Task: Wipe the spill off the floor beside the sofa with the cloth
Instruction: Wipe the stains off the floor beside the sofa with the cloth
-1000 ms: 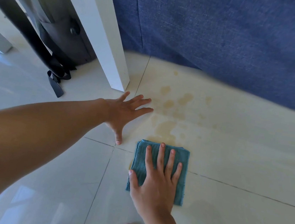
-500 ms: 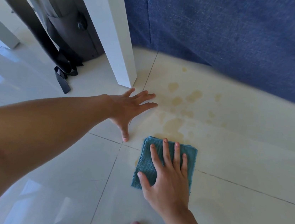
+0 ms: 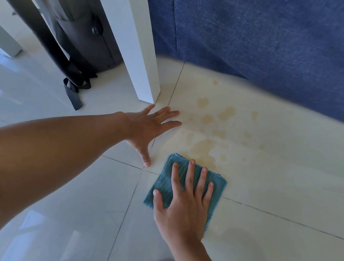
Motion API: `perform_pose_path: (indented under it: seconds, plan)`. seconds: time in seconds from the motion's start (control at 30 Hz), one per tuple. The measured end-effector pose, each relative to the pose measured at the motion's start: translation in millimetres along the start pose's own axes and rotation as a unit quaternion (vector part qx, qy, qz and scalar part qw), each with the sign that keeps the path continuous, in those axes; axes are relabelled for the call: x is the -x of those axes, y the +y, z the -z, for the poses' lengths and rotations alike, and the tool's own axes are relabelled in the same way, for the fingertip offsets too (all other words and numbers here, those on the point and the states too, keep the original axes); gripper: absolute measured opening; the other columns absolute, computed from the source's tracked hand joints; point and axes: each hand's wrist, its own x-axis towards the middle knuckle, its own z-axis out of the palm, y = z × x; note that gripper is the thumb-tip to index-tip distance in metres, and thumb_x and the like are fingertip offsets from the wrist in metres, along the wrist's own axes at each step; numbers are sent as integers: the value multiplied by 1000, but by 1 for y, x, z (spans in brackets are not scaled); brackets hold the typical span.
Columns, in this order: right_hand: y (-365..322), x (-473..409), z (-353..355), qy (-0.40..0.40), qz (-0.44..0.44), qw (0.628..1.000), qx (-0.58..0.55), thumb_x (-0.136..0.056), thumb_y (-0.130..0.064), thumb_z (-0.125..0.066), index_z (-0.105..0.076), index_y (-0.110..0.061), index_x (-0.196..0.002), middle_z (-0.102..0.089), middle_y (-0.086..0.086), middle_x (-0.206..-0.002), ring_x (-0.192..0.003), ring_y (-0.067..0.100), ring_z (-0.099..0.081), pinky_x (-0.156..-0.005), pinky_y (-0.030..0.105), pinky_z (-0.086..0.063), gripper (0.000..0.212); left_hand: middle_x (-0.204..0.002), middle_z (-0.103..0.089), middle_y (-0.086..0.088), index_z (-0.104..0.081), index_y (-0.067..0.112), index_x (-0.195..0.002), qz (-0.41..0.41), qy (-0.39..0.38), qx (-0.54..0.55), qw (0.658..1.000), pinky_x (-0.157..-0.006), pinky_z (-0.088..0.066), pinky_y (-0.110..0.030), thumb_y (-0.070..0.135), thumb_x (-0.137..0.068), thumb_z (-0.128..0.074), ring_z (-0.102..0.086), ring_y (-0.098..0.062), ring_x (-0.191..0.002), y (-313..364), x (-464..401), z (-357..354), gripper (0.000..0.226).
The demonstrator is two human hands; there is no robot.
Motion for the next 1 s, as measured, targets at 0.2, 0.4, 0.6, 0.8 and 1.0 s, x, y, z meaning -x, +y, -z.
perform_pose_path:
  seconds: [0.2, 0.4, 0.6, 0.8, 1.0]
  plan:
    - [1, -29, 7, -46, 113, 992, 19, -89, -65, -40, -24, -34, -160, -2, 1, -172, -157, 30, 14, -125, 55, 2, 79, -165, 25, -2, 18, 28, -157, -5, 3, -1, 1000, -121, 6, -60, 79, -48, -79, 23, -26, -152, 2, -3, 3, 155]
    - [11, -22, 8, -54, 132, 990, 8, -93, -63, -36, -14, -36, -161, 7, -3, -172, -156, 24, 18, -125, 54, 1, 77, -164, 26, -1, 17, 28, -157, -1, 6, 8, 1000, -121, 6, -59, 80, -48, -79, 23, -25, -152, 2, -2, 3, 154]
    - [59, 5, 15, -26, 111, 993, 32, -93, -65, -41, -21, -34, -161, -5, -4, -172, -158, 24, 4, -125, 53, -7, 77, -165, 24, 3, 12, 26, -158, 27, 44, 103, 993, -125, -1, -50, 81, -56, -74, 14, -23, -153, 0, -5, 6, 144]
    - [118, 2, 32, 30, -17, 997, 64, -92, -68, -36, -26, -31, -160, -13, 0, -171, -158, 30, -5, -125, 54, -9, 78, -165, 23, 4, 11, 22, -159, 26, 30, 127, 991, -125, -4, -44, 77, -70, -68, 15, -23, -154, 10, -7, 10, 130]
    - [109, 16, 29, 18, -39, 998, 51, -91, -65, -40, -32, -29, -159, -14, 4, -170, -157, 34, -7, -123, 57, -10, 77, -166, 18, 2, 8, 19, -159, 30, 52, 113, 992, -125, -9, -47, 74, -79, -61, 4, -21, -155, 17, -15, 22, 120]
